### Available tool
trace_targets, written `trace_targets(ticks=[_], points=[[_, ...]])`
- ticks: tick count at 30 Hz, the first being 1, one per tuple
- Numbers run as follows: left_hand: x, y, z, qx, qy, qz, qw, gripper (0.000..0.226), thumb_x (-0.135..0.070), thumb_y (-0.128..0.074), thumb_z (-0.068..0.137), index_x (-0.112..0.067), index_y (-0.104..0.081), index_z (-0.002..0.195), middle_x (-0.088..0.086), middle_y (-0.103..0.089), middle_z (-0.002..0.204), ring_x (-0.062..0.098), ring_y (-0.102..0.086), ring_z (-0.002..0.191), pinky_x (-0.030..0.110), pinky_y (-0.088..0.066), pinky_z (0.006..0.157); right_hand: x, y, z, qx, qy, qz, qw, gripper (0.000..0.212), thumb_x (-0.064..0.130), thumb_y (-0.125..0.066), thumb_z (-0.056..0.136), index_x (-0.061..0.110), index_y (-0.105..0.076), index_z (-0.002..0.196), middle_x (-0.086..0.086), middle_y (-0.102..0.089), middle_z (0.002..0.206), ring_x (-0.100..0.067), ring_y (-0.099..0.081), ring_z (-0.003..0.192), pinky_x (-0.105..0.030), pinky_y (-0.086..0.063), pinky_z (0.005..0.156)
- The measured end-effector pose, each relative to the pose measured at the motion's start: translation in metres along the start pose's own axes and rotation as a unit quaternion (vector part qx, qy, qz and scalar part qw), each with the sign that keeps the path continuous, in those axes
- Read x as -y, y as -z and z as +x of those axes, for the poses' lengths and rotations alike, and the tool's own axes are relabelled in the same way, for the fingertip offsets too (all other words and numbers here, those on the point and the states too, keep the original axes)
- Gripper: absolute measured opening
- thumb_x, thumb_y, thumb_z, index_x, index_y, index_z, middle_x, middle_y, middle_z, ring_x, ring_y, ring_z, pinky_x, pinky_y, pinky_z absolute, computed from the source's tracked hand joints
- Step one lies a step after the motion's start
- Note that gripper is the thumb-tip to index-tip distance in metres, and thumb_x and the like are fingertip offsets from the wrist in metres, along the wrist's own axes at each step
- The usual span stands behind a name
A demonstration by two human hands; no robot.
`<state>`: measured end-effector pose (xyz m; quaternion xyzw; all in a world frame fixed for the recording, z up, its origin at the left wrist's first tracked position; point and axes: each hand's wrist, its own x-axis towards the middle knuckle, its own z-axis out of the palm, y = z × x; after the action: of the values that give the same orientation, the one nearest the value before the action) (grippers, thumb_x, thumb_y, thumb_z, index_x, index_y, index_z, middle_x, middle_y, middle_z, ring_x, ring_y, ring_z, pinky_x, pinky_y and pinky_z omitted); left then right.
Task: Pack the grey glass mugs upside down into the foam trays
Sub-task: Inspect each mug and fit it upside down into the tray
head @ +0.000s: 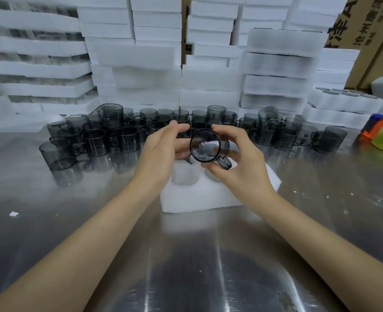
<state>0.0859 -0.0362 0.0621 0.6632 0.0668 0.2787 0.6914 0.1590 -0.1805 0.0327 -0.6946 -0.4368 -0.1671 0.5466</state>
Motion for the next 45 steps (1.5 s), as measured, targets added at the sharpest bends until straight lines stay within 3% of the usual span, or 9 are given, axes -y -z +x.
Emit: trace_targets(ticks=[5, 11, 18, 23, 26, 29, 37, 41, 45], points=[[-0.001, 0.006, 0.004, -0.030, -0.016, -0.018, 0.999, 0.034, -0.022, -0.034, 0.103, -0.011, -0.065, 0.094, 0.004, -0.075, 0.074, 0.016, -0.073, 0.071, 0.016, -0.051, 0.057, -0.002, 0.001, 0.001, -0.013, -0.008, 0.011, 1.000, 0.062, -0.003, -0.079, 0.072, 0.022, -0.050, 0.121, 0.022, -0.054, 0.112, 0.008, -0.058, 0.099, -0.014, -0.048, 0.089], [0.006, 0.011, 0.009, -0.100, -0.103, 0.040, 0.989, 0.015, -0.016, -0.062, 0.093, -0.020, -0.067, 0.080, -0.010, -0.067, 0.063, 0.002, -0.063, 0.065, 0.014, -0.049, 0.064, -0.001, 0.001, 0.000, -0.011, -0.016, 0.009, 1.000, 0.063, -0.003, -0.079, 0.071, 0.024, -0.051, 0.119, 0.020, -0.054, 0.112, 0.009, -0.056, 0.099, -0.012, -0.047, 0.089], [0.009, 0.011, 0.004, -0.009, -0.123, 0.083, 0.989, 0.029, 0.009, -0.055, 0.091, -0.018, -0.065, 0.094, -0.008, -0.070, 0.087, -0.002, -0.068, 0.083, 0.012, -0.049, 0.075, 0.002, 0.006, 0.002, 0.018, -0.034, 0.130, 0.991, 0.063, 0.001, -0.077, 0.075, 0.024, -0.046, 0.124, 0.003, -0.055, 0.126, -0.005, -0.059, 0.111, -0.019, -0.049, 0.087], [0.005, 0.001, -0.003, 0.088, -0.141, 0.109, 0.980, 0.019, -0.013, -0.058, 0.094, -0.027, -0.064, 0.105, -0.013, -0.069, 0.103, -0.002, -0.064, 0.090, 0.019, -0.052, 0.081, -0.003, 0.022, 0.010, 0.089, -0.110, 0.334, 0.932, 0.056, 0.004, -0.058, 0.084, 0.015, -0.041, 0.136, -0.008, -0.057, 0.127, -0.031, -0.057, 0.120, -0.043, -0.048, 0.098], [0.004, -0.001, -0.005, 0.106, -0.147, 0.105, 0.978, 0.025, -0.030, -0.062, 0.085, -0.029, -0.062, 0.110, -0.012, -0.068, 0.108, 0.000, -0.064, 0.095, 0.023, -0.053, 0.083, -0.005, 0.028, 0.014, 0.131, -0.184, 0.439, 0.869, 0.053, 0.008, -0.045, 0.090, 0.004, -0.034, 0.141, -0.018, -0.059, 0.129, -0.040, -0.059, 0.114, -0.037, -0.051, 0.094], [0.003, -0.001, -0.006, 0.112, -0.153, 0.087, 0.978, 0.037, -0.036, -0.066, 0.077, -0.034, -0.059, 0.113, -0.011, -0.066, 0.110, 0.001, -0.064, 0.091, 0.026, -0.054, 0.078, -0.006, 0.030, 0.016, 0.183, -0.197, 0.454, 0.850, 0.051, 0.016, -0.039, 0.094, -0.002, -0.033, 0.142, -0.026, -0.052, 0.136, -0.048, -0.056, 0.116, -0.035, -0.051, 0.095], [0.001, -0.003, -0.009, 0.109, -0.156, 0.075, 0.979, 0.040, -0.038, -0.069, 0.077, -0.042, -0.059, 0.116, -0.025, -0.065, 0.112, -0.001, -0.063, 0.101, 0.022, -0.054, 0.076, -0.002, 0.030, 0.017, 0.207, -0.203, 0.456, 0.841, 0.048, 0.020, -0.037, 0.095, 0.000, -0.039, 0.139, -0.023, -0.055, 0.132, -0.040, -0.063, 0.108, -0.032, -0.053, 0.090], [-0.001, 0.000, -0.006, 0.103, -0.125, 0.052, 0.985, 0.039, -0.033, -0.068, 0.075, -0.019, -0.065, 0.111, -0.001, -0.067, 0.115, 0.019, -0.066, 0.101, 0.042, -0.056, 0.083, -0.001, 0.030, 0.017, 0.208, -0.203, 0.428, 0.856, 0.049, 0.014, -0.040, 0.092, -0.004, -0.036, 0.138, -0.026, -0.058, 0.125, -0.042, -0.063, 0.106, -0.034, -0.054, 0.089], [-0.002, 0.001, -0.004, 0.125, -0.114, 0.042, 0.985, 0.039, -0.029, -0.066, 0.075, -0.012, -0.063, 0.110, 0.005, -0.066, 0.114, 0.018, -0.065, 0.097, 0.037, -0.054, 0.080, -0.001, 0.031, 0.017, 0.213, -0.203, 0.434, 0.852, 0.048, 0.014, -0.040, 0.093, -0.005, -0.038, 0.136, -0.021, -0.063, 0.118, -0.035, -0.065, 0.103, -0.032, -0.055, 0.084]])
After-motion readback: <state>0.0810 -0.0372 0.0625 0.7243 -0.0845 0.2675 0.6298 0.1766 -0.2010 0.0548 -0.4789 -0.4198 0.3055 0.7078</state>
